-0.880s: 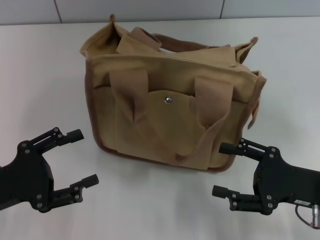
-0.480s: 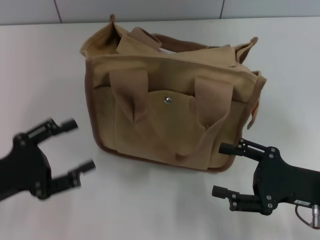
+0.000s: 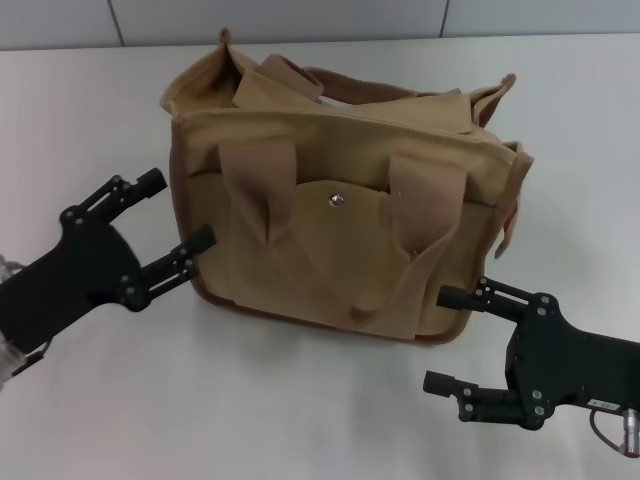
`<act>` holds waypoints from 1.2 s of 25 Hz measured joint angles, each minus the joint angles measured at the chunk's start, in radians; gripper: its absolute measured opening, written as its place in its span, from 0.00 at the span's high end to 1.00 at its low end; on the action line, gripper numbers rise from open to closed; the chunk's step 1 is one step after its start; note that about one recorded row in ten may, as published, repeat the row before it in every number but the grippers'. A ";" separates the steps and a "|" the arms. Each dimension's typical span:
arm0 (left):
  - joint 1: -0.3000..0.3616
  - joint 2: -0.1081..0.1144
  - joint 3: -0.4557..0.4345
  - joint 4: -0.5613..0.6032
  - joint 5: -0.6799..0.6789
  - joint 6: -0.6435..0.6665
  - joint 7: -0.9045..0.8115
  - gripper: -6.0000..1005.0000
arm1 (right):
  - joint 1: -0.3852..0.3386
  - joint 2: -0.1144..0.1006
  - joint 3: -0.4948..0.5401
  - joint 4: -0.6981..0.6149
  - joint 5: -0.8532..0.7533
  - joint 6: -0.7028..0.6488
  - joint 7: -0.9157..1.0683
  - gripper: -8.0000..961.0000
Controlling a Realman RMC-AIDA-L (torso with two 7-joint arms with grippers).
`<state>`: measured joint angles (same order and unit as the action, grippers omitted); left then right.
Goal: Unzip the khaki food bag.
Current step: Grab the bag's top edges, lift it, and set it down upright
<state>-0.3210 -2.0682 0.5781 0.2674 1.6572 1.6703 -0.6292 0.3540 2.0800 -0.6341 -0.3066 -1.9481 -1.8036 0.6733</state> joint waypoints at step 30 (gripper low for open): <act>-0.100 -0.004 -0.007 -0.090 -0.007 -0.090 0.178 0.79 | -0.007 0.002 0.037 0.006 0.072 -0.007 -0.004 0.14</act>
<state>-0.4215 -2.0725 0.5708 0.1773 1.6504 1.5807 -0.4517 0.3469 2.0823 -0.5973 -0.3010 -1.8764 -1.8105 0.6692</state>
